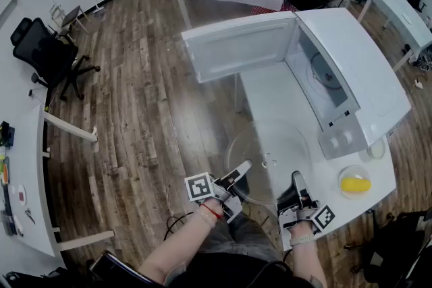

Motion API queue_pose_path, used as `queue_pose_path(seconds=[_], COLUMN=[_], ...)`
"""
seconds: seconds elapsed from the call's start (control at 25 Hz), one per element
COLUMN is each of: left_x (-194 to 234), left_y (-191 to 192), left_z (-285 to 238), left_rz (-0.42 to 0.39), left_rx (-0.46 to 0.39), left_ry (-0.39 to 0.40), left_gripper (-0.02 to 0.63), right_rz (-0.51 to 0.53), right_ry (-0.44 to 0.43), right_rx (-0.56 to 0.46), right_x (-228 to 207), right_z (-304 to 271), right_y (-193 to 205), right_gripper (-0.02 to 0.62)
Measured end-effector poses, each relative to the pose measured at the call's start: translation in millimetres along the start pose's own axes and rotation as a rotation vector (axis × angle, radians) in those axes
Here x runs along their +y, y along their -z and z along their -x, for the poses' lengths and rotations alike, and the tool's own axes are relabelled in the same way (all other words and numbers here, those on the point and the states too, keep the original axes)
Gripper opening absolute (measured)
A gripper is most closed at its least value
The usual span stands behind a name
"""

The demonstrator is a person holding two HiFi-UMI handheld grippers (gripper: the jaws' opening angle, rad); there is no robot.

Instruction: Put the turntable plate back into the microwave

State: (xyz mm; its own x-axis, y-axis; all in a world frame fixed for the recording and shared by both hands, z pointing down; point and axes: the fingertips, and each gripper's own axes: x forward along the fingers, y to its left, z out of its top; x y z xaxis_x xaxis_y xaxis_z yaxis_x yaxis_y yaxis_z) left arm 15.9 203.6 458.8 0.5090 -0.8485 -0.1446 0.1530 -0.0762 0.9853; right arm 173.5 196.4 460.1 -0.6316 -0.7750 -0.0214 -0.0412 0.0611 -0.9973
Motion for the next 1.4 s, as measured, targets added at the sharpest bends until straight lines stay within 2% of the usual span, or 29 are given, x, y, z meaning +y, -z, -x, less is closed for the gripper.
queue_pose_path(seconds=[0.76,1.16,1.4], left_x=[2,2,9], left_y=[-4,-12,-27], left_z=[9,-2,-26], left_rz=[-0.031,-0.037,-0.032], left_rx=[-0.055,-0.041,-0.001], left_ry=[0.004,0.007,0.005], left_gripper=[0.028,0.028,0.028], right_rz=[-0.001,-0.002,-0.003], right_ry=[-0.02,-0.026,-0.026], right_rx=[0.059,0.047,-0.004], right_x=[-5,-6,-9], right_z=[-9,-19,-34], right_y=[3,-3,-18], right_gripper=[0.041,0.04,0.04])
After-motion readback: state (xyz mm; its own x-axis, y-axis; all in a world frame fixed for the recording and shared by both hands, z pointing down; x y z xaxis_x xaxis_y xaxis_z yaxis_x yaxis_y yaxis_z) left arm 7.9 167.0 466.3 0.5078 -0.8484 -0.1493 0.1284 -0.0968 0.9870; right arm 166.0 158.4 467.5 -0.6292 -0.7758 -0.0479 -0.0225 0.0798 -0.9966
